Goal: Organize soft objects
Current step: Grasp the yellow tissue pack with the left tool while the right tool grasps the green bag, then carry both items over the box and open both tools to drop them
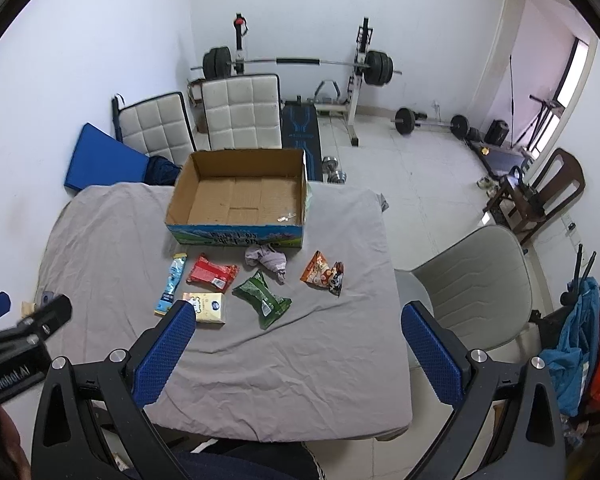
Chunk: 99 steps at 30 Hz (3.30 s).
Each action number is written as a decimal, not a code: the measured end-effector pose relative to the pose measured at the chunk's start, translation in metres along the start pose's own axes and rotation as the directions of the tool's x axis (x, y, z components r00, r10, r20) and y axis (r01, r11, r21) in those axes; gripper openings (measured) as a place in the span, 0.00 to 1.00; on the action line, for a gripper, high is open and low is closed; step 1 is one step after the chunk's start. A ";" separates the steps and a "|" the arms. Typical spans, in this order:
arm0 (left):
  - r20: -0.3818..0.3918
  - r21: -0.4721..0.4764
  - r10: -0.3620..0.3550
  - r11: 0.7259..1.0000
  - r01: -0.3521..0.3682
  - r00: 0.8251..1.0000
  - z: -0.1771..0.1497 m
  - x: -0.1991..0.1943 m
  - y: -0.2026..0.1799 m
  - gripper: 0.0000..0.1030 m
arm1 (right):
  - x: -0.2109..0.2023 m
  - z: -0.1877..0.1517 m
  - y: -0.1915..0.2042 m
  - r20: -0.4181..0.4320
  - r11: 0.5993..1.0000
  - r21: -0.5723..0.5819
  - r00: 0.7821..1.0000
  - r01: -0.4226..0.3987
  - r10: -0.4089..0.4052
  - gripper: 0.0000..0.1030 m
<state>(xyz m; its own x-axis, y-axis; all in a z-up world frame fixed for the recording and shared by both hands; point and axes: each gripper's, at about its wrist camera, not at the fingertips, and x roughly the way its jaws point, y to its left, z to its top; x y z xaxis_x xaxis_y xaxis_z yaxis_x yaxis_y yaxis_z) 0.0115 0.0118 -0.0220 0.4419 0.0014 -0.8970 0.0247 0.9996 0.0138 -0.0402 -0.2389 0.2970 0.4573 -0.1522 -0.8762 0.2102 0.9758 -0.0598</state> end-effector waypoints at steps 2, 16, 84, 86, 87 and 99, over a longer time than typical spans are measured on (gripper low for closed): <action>-0.029 -0.026 0.008 1.000 -0.009 1.000 0.010 0.029 0.002 1.00 | 0.031 0.006 -0.002 -0.038 1.000 0.000 0.999 -0.005 0.005 1.00; -0.528 -0.320 -0.165 0.947 -0.015 0.833 -0.002 0.317 0.024 1.00 | 0.330 0.009 0.021 -0.395 0.991 -0.126 0.918 -0.042 -0.011 1.00; -0.274 0.052 0.011 0.999 0.004 0.962 0.024 0.171 -0.211 0.58 | 0.435 -0.174 -0.017 -0.504 0.973 0.040 0.837 -0.226 0.215 0.33; -0.241 0.048 -0.020 0.998 0.032 0.970 0.036 0.151 -0.208 0.58 | 0.422 -0.171 -0.026 -0.474 0.971 0.050 0.850 -0.233 0.229 0.33; -0.225 0.048 -0.037 0.998 0.049 0.974 0.045 0.137 -0.211 0.58 | 0.420 -0.163 -0.031 -0.461 0.969 0.055 0.855 -0.240 0.238 0.33; -0.127 0.140 -0.115 0.981 0.132 0.985 0.166 0.162 -0.187 0.58 | 0.407 -0.053 -0.034 -0.297 0.963 0.095 0.916 -0.252 0.269 0.33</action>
<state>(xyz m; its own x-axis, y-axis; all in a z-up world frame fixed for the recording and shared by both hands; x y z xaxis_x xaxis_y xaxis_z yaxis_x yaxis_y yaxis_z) 0.2272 -0.1799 -0.0964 0.3183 -0.1095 -0.9416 0.2080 0.9772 -0.0433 0.0929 -0.3261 -0.0834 0.2188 0.1697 -0.9609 0.1696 0.9632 0.2087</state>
